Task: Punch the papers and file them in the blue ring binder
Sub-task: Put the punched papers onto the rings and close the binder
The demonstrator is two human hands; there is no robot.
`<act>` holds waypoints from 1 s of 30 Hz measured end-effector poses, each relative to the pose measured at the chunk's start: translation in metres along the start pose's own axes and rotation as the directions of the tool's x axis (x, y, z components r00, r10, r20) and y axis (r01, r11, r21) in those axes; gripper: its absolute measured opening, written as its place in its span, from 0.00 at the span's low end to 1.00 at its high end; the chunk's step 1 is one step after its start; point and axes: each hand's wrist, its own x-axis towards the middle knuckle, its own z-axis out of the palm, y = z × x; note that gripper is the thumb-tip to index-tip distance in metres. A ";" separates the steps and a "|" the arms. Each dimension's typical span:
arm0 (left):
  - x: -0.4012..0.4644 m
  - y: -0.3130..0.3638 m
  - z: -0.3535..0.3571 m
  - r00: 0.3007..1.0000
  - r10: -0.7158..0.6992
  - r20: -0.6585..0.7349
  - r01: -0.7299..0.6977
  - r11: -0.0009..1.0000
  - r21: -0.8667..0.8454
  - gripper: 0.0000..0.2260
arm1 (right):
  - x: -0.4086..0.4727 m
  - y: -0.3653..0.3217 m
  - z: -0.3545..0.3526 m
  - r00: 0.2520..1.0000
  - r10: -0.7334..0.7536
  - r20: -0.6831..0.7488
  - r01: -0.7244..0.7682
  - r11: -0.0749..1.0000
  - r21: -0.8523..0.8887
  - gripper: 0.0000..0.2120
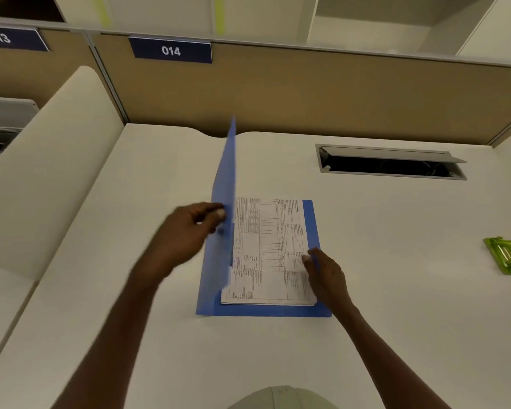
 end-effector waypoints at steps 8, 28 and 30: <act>0.031 -0.081 0.099 0.993 0.024 0.119 -0.084 0.847 0.525 0.30 | 0.016 0.005 -0.046 0.932 0.274 0.238 -0.363 0.690 0.626 0.30; 0.022 -0.134 0.146 0.985 0.149 0.087 -0.147 0.471 0.869 0.28 | -0.022 0.003 0.003 0.992 -0.023 0.121 0.053 0.966 -0.253 0.29; 0.022 -0.133 0.147 0.984 0.150 0.095 -0.154 0.463 0.873 0.28 | -0.027 0.003 0.008 0.995 -0.044 0.093 0.068 0.962 -0.266 0.28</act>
